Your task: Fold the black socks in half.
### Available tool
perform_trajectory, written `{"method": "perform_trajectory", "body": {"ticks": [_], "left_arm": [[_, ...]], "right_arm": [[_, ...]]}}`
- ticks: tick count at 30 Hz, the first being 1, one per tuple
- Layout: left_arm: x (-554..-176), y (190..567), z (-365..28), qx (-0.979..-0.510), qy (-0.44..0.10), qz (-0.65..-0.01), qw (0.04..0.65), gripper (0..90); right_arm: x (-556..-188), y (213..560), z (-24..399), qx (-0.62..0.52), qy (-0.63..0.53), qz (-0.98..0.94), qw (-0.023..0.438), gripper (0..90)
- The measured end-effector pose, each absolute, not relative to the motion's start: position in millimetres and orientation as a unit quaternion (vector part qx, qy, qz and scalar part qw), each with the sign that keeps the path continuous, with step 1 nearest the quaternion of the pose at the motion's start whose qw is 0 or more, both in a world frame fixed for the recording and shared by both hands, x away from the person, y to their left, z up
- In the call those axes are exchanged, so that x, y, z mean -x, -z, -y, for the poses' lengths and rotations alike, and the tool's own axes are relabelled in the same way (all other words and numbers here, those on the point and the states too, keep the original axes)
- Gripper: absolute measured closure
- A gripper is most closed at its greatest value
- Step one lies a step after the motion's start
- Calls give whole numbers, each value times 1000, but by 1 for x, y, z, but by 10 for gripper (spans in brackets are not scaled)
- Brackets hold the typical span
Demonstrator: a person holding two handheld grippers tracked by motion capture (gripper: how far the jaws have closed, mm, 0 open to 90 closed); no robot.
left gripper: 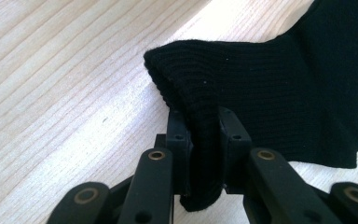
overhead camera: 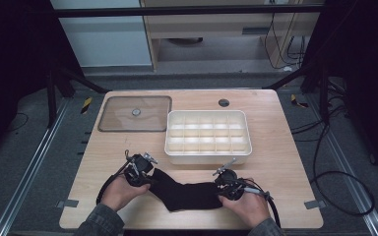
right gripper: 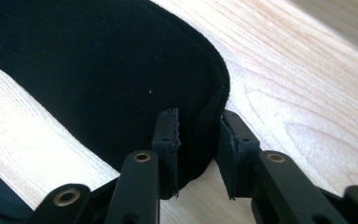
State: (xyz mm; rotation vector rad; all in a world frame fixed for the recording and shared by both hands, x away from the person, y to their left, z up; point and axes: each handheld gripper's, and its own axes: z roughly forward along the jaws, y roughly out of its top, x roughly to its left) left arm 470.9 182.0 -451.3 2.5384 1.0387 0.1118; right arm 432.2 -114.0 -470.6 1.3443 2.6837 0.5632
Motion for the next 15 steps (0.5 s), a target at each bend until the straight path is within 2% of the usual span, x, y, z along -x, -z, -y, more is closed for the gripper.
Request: {"method": "perform_trajectory", "body": {"ticks": [10,15], "left_arm": [[-471,446,-189,-904,-46,-375,200,770],[-471,441,-192,-902,-52,-378,200,770]], "right_arm": [[-435,469,105,-428,-178,-885,51,736],[-432,466,106,-429,-184,-882,59,650]]}}
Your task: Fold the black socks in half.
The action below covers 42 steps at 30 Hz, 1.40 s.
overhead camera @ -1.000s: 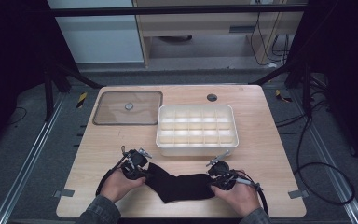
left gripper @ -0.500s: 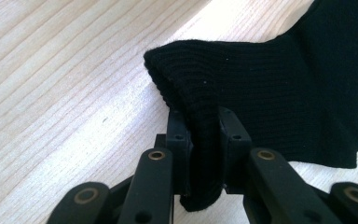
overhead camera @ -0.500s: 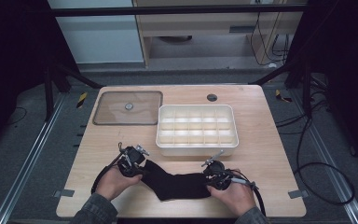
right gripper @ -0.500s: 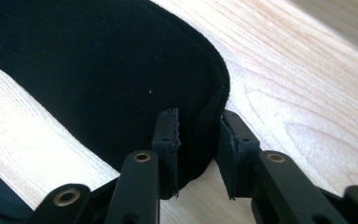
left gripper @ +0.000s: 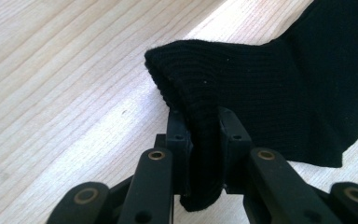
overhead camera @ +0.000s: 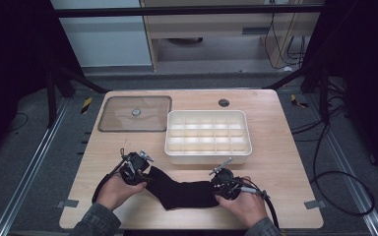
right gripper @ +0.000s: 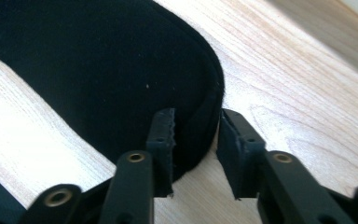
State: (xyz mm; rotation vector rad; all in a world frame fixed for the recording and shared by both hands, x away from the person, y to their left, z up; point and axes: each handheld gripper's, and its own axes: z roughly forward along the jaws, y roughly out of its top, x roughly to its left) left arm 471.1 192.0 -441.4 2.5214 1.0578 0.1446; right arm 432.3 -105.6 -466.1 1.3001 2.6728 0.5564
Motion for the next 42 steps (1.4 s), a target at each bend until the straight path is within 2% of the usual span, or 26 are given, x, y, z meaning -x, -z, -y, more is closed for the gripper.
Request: {"method": "perform_trajectory", "body": {"ticks": [4,15,42], "left_arm": [[-471,438,-194,-903,-53,-378,196,770],[-468,428,-194,-905,-61,-373,197,767],[-459,390,-174,-907,-83,-343,231,763]], "right_arm": [[-430,464,109,-427,-185,-883,64,651],[-430,467,103,-416,-179,-890,54,823],[-430,466,89,-414,-202,-887,43,872]]}}
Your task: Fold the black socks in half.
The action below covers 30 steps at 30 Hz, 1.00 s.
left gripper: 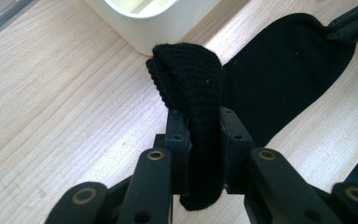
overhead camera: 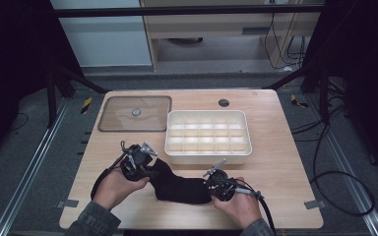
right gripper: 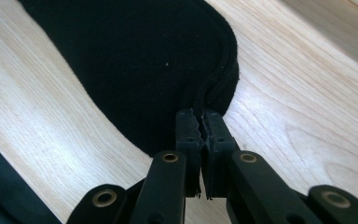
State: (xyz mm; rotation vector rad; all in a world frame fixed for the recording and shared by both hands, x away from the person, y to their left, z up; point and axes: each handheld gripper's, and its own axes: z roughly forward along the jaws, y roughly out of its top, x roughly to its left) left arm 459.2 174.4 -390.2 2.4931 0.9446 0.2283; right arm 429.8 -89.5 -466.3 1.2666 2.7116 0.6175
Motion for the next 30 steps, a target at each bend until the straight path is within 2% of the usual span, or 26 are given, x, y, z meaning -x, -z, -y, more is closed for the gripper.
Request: {"method": "perform_trajectory", "body": {"ticks": [11,23,27,30], "left_arm": [[-456,387,-175,-907,-88,-340,234,758],[-454,385,-157,-912,-88,-324,236,757],[-454,385,-156,-913,-91,-322,232,757],[-454,384,-159,-912,-94,-325,232,758]], "right_arm": [[-431,468,75,-398,-211,-892,32,873],[-432,467,71,-396,-222,-891,24,873],[-432,467,74,-393,-226,-891,28,807],[-432,463,79,-401,-234,-885,37,721]]}}
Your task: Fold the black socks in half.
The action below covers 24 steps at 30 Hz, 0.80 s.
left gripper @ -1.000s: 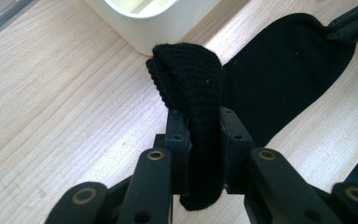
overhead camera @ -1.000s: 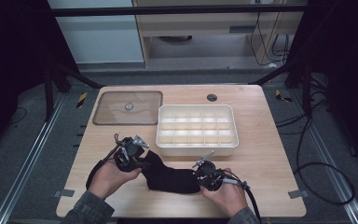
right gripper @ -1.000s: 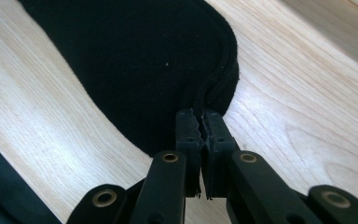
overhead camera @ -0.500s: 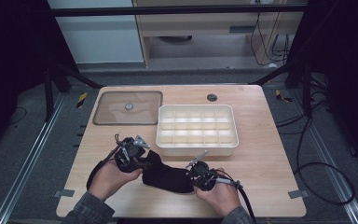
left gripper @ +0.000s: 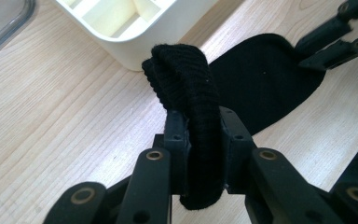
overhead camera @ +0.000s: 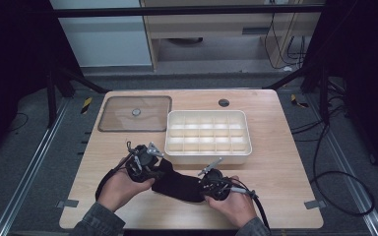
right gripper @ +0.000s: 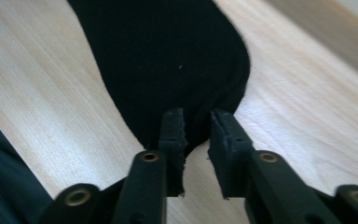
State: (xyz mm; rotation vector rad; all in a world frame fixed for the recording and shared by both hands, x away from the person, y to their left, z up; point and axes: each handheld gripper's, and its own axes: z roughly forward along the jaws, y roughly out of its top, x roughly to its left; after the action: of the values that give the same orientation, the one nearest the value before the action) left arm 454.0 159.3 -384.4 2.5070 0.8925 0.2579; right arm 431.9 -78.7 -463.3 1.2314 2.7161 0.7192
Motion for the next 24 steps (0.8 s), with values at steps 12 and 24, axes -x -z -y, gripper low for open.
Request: {"method": "perform_trajectory", "body": {"ticks": [12,24], "left_arm": [[-454,384,-168,-909,-100,-332,229,758],[-453,385,-176,-908,-103,-337,228,758]], "right_arm": [[-433,455,97,-416,-251,-873,54,720],[-442,456,93,-421,-254,-869,58,658]]}}
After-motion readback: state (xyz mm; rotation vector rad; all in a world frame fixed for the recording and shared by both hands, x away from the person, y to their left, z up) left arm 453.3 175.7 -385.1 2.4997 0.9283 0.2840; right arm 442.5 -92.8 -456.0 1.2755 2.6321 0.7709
